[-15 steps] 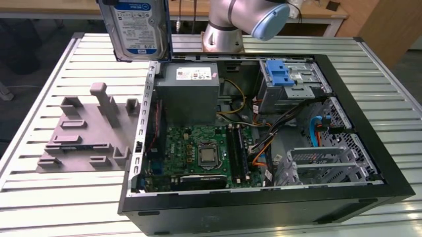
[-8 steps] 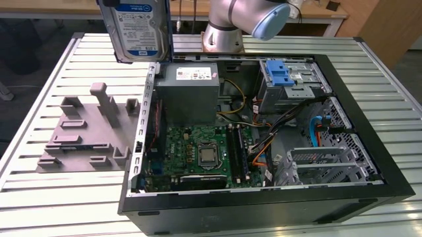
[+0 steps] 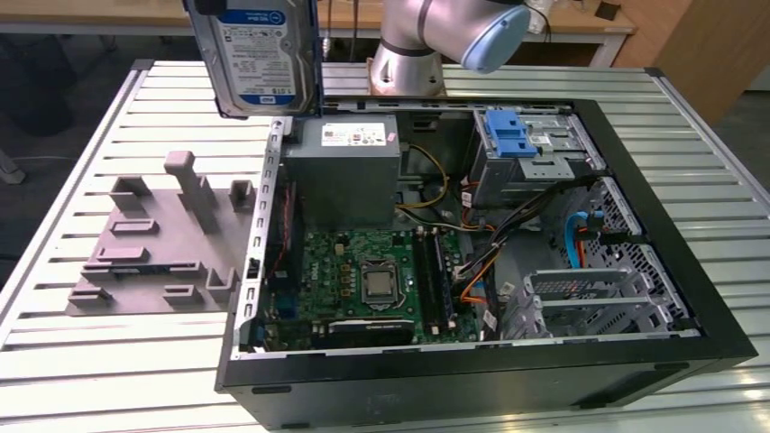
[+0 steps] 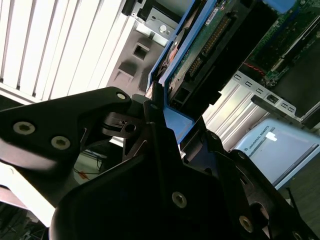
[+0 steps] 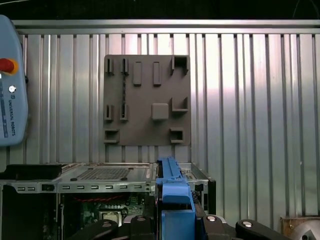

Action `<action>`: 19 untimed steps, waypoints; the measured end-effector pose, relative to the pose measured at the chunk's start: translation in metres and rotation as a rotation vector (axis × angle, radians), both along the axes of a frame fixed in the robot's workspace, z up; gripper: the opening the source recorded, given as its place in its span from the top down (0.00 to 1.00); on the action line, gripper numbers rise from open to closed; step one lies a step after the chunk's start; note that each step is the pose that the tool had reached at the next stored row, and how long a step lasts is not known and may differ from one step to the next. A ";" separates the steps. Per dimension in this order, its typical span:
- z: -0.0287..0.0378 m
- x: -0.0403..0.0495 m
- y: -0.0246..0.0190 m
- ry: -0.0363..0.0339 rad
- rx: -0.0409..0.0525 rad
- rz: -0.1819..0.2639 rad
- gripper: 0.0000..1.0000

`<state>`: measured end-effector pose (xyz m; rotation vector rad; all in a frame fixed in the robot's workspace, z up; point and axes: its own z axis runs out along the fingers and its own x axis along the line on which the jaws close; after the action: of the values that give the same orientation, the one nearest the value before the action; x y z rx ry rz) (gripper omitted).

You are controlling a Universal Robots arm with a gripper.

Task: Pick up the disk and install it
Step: 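Pick up the disk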

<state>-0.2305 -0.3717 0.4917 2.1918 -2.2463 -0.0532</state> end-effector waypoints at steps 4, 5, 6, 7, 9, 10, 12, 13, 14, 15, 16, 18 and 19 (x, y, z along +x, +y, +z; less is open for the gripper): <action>-0.0001 0.0042 -0.0018 0.0000 0.0001 0.000 0.64; -0.0001 0.0051 -0.0023 0.0000 0.0001 0.000 0.64; 0.0000 0.0060 -0.0029 0.0000 0.0001 0.000 0.64; 0.0000 0.0066 -0.0036 0.0000 0.0001 0.000 0.64; 0.0000 0.0076 -0.0056 0.0000 0.0001 0.000 0.64; -0.0001 0.0082 -0.0066 0.0000 0.0001 0.000 0.64; -0.0001 0.0092 -0.0086 0.0000 0.0001 0.000 0.64; 0.0000 0.0097 -0.0098 0.0000 0.0001 0.000 0.64; -0.0001 0.0103 -0.0108 0.0000 0.0002 0.000 0.64; 0.0000 0.0110 -0.0117 0.0000 0.0001 0.000 0.64; 0.0000 0.0118 -0.0126 0.0000 0.0001 0.000 0.64; -0.0001 0.0137 -0.0142 -0.0001 0.0002 0.000 0.64; -0.0001 0.0147 -0.0149 0.0001 0.0001 0.000 0.64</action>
<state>-0.2158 -0.3867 0.4917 2.1918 -2.2463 -0.0533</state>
